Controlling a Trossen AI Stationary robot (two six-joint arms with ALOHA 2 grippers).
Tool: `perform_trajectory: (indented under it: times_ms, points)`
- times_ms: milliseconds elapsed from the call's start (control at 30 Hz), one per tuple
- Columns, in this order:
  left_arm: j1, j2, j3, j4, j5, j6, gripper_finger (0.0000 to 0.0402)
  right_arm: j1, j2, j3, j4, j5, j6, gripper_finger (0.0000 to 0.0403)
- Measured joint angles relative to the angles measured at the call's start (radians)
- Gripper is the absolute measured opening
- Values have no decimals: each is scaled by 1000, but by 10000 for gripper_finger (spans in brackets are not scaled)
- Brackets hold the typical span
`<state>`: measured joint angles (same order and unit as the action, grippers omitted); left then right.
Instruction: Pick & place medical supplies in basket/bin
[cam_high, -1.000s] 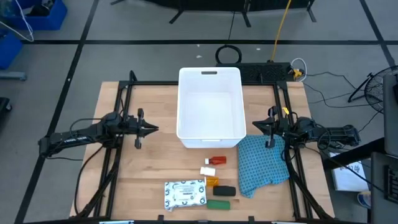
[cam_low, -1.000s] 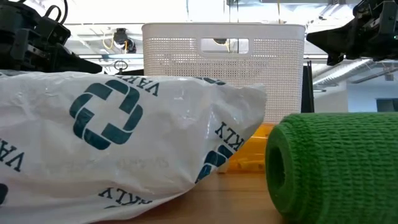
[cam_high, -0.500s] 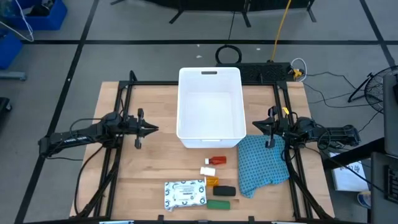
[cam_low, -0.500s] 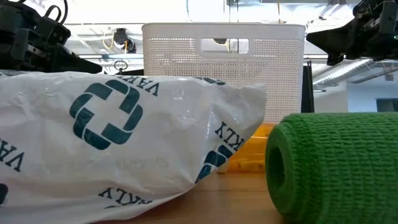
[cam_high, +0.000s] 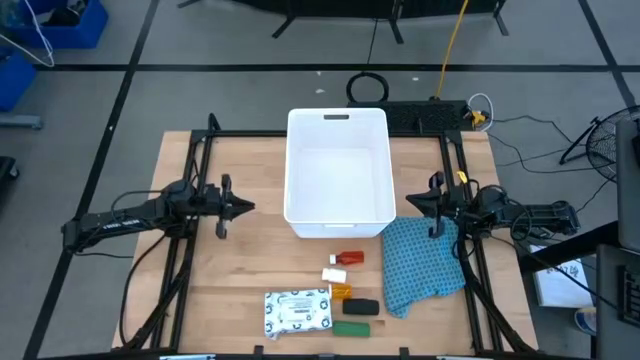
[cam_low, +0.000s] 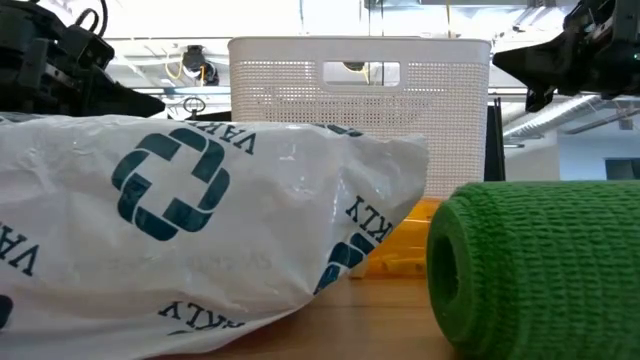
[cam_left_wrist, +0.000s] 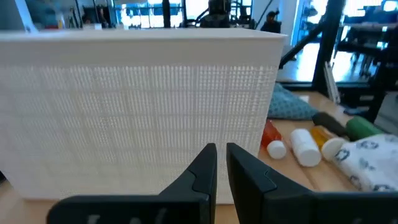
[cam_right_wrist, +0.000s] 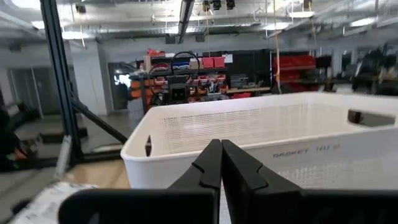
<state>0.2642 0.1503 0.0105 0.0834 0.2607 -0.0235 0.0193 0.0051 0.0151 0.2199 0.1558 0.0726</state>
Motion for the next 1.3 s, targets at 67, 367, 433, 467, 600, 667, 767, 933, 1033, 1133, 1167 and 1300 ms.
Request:
perform_trajectory:
  times_ms: [67,367,433,467,600,667,767,933,1033,1133,1167,1300]
  points:
    - [0,0,0,1,0,-59,42,0,0,0,5,0,18,0]
    - [0,0,0,17,-73,-190,42,0,1,7,174,0,-87,0]
    - [0,0,0,17,-78,-193,42,4,10,31,202,-1,-111,0]
    - [0,0,0,18,-78,-193,42,8,19,49,198,-2,-121,0]
    - [0,0,0,18,-79,-201,42,43,102,152,186,-30,-170,0]
    - [0,0,0,18,-79,-207,42,69,169,227,192,-42,-191,0]
    - [0,0,0,24,-80,-208,42,114,305,351,105,-52,-202,0]
    - [0,0,0,23,-85,-208,42,212,581,597,-104,39,-193,13]
    - [0,0,0,23,-88,-208,42,291,761,719,-199,117,-194,36]
    - [0,0,0,23,-89,-196,42,384,915,835,-271,166,-223,70]
    - [0,0,0,23,-89,-185,42,421,962,875,-301,187,-242,84]
    - [0,0,0,22,-94,-154,42,561,1137,1004,-410,406,-263,149]
